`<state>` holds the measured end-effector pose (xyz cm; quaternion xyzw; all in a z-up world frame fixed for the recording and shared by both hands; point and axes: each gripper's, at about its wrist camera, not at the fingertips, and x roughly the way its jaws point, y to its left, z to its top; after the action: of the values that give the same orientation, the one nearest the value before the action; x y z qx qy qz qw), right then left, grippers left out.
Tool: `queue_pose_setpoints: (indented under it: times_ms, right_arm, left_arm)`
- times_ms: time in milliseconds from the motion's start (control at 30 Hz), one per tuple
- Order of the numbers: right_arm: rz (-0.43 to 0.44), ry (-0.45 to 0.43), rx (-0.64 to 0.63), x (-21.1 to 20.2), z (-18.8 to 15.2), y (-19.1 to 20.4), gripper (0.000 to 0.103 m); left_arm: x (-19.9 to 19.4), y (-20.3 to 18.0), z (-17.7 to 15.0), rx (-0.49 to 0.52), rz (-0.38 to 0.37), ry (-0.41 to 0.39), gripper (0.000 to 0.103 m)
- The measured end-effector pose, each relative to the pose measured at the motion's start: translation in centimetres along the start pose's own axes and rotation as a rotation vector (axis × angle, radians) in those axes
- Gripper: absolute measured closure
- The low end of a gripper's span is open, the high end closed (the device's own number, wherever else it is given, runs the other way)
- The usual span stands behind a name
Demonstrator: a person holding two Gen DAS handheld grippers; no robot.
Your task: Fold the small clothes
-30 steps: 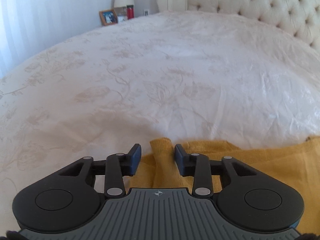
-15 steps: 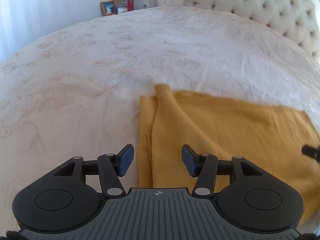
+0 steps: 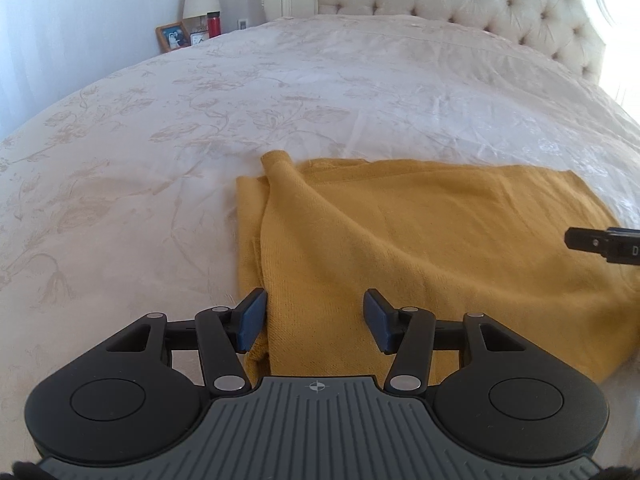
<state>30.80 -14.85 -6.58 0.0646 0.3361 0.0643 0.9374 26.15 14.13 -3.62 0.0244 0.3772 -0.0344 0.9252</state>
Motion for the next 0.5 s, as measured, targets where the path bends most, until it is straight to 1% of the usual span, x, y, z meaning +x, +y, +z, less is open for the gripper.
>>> queue_pose_setpoints:
  times_ms: [67,133,233,267,300,333,367,467,500]
  right_arm:
    - [0.002,-0.001,-0.001,0.0,-0.1,0.0,0.002]
    - [0.004,0.000,0.001,0.0,-0.1,0.0,0.002]
    - [0.005,-0.001,0.005,0.0,0.0,-0.1,0.002]
    - [0.005,-0.001,0.007,0.0,0.0,-0.1,0.001]
    - [0.005,0.000,0.008,0.1,0.1,-0.1,0.002]
    - [0.006,0.000,0.009,0.1,0.1,-0.1,0.001]
    - [0.006,0.000,0.009,0.1,0.1,-0.1,0.001]
    - [0.002,-0.002,0.009,0.1,0.1,-0.2,0.001]
    - [-0.003,-0.002,0.010,0.1,0.1,-0.2,0.001]
  left_arm:
    - [0.1,0.2,-0.1,-0.022,-0.013,-0.003,0.052]
    - [0.0,0.4,-0.2,-0.047,-0.028,-0.015,0.055]
    - [-0.1,0.4,-0.3,-0.064,-0.018,-0.009,0.063]
    - [-0.1,0.6,-0.3,-0.088,-0.015,-0.007,0.069]
    - [0.0,0.9,-0.3,-0.116,-0.019,-0.004,0.089]
    - [-0.1,1.3,-0.3,-0.143,-0.022,-0.001,0.095]
    - [-0.3,1.6,-0.4,-0.166,-0.031,-0.008,0.095]
    - [-1.2,2.0,-0.7,-0.187,0.003,-0.018,0.095]
    - [-1.3,2.3,-0.9,-0.203,0.007,-0.010,0.095]
